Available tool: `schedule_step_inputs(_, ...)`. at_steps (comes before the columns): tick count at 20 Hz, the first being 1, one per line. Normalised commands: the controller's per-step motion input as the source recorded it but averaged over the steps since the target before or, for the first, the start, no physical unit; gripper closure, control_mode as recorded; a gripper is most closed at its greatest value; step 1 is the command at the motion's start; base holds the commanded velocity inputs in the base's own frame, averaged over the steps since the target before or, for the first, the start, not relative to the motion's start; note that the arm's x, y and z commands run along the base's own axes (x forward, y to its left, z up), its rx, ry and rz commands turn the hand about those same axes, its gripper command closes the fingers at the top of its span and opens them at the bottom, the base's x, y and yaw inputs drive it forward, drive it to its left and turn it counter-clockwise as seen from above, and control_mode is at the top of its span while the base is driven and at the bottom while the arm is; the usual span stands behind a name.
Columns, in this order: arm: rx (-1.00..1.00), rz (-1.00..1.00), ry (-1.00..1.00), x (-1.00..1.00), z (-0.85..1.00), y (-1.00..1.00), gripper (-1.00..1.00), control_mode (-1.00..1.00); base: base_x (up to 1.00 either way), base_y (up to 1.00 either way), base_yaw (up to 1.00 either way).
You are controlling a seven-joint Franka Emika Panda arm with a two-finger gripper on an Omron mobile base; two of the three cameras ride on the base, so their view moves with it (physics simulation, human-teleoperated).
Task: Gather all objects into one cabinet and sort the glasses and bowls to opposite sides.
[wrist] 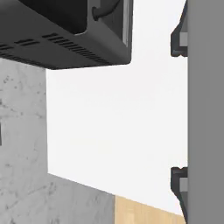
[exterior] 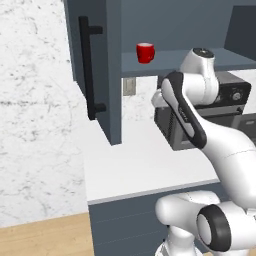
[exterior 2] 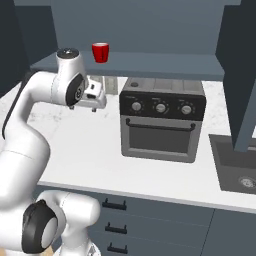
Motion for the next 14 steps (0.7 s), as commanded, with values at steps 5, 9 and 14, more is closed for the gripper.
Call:
schedule_step_inputs(5, 0.06, 0.00, -0.45, 0.30, 0.96, 0.00, -1.00, -1.00, 0.00, 0.00, 0.00)
schedule_step_inputs(9, 0.06, 0.00, -0.35, 0.43, 0.96, -0.10, -1.00, -1.00, 0.00, 0.00, 0.00)
schedule_step_inputs(14, 0.04, 0.00, -0.23, 0.79, 0.63, -0.08, -1.00, -1.00, 0.00, 0.00, 0.00)
